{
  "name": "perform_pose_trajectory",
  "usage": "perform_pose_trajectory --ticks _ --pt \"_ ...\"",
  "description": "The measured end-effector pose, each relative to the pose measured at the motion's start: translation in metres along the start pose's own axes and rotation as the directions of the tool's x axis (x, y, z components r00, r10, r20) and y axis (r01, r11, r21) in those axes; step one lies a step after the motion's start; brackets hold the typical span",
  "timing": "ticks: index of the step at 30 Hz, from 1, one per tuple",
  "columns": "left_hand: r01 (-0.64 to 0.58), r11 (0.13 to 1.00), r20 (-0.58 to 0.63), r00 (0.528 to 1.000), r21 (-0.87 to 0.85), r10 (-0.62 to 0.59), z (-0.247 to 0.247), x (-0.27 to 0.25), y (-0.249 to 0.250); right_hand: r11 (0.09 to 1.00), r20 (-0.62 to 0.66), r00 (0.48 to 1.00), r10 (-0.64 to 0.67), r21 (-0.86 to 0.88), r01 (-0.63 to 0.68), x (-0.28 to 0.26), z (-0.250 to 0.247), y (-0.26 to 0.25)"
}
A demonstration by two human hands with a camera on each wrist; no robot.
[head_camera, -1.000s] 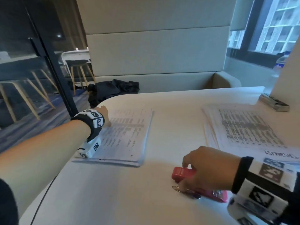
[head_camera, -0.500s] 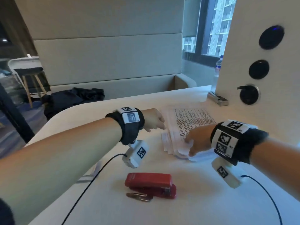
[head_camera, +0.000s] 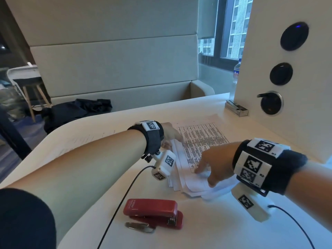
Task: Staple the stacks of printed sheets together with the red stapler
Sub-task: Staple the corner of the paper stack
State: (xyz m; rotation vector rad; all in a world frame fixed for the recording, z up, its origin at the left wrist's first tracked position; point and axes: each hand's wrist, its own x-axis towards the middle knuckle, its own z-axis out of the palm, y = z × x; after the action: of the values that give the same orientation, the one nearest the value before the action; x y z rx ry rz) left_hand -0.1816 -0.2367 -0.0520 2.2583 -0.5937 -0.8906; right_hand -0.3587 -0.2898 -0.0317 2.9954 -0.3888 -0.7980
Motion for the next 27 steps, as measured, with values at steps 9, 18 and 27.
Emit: perform_pose_trajectory --ticks 9,18,27 --pt "-0.125 0.964 -0.061 0.988 0.235 0.142 0.013 -0.007 0.002 1.0 -0.01 1.0 0.007 0.01 -0.007 0.0 -0.001 0.001" --pt "-0.292 0.875 -0.247 0.881 0.388 0.403 0.008 -0.008 0.012 0.999 0.063 0.998 0.015 0.03 -0.017 0.012 -0.002 0.015" --pt "-0.568 0.734 -0.271 0.69 0.372 0.671 0.006 -0.014 0.018 0.908 -0.554 0.772 0.312 0.413 -0.07 0.01 -0.046 0.068"
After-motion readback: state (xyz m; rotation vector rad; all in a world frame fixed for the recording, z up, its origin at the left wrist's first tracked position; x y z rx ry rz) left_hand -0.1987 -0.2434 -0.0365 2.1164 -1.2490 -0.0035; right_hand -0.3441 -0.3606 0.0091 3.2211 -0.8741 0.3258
